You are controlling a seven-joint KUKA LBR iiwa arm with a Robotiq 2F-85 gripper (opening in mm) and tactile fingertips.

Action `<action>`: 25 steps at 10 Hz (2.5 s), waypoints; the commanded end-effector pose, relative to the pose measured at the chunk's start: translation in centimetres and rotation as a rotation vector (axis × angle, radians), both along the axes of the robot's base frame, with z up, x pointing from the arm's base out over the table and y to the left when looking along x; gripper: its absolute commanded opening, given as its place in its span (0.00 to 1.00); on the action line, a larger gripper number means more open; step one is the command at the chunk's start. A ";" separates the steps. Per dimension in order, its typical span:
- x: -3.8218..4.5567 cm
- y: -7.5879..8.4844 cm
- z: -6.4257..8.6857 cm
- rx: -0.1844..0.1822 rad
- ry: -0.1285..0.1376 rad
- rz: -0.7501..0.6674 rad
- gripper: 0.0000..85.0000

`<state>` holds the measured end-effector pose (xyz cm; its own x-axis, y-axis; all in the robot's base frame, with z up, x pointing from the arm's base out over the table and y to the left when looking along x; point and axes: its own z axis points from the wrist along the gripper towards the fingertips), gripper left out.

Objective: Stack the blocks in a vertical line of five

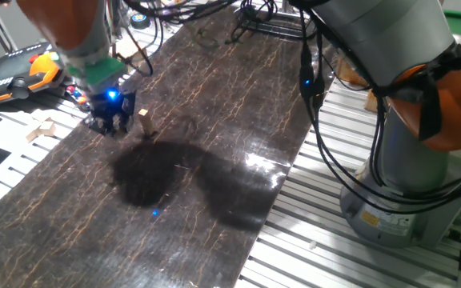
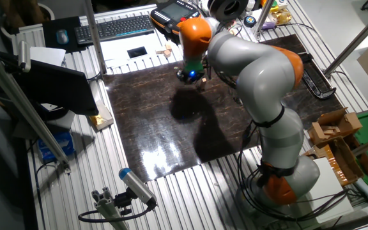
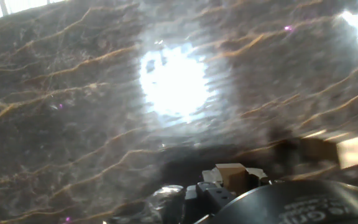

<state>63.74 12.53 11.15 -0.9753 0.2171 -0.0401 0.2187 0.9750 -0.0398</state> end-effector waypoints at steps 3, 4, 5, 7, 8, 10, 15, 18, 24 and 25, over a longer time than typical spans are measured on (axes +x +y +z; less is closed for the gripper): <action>0.01 -1.7 1.3 0.002 0.015 0.033 0.01; 0.05 -2.3 1.6 0.002 0.020 0.045 0.01; 0.07 -2.7 1.8 -0.001 0.024 0.059 0.01; 0.13 -3.8 2.2 0.002 0.035 0.081 0.01; 0.20 -4.4 2.3 0.002 0.039 0.089 0.01; 0.05 -5.5 2.3 0.000 0.043 0.106 0.01; -0.24 -7.3 1.7 0.003 0.040 0.130 0.01; -0.38 -7.8 1.4 0.008 0.033 0.142 0.01; -0.47 -8.0 1.2 0.017 0.009 0.169 0.01; -0.50 -8.0 1.1 0.015 0.004 0.173 0.01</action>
<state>63.26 4.51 12.29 -0.9984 0.0453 -0.0338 0.0462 0.9986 -0.0261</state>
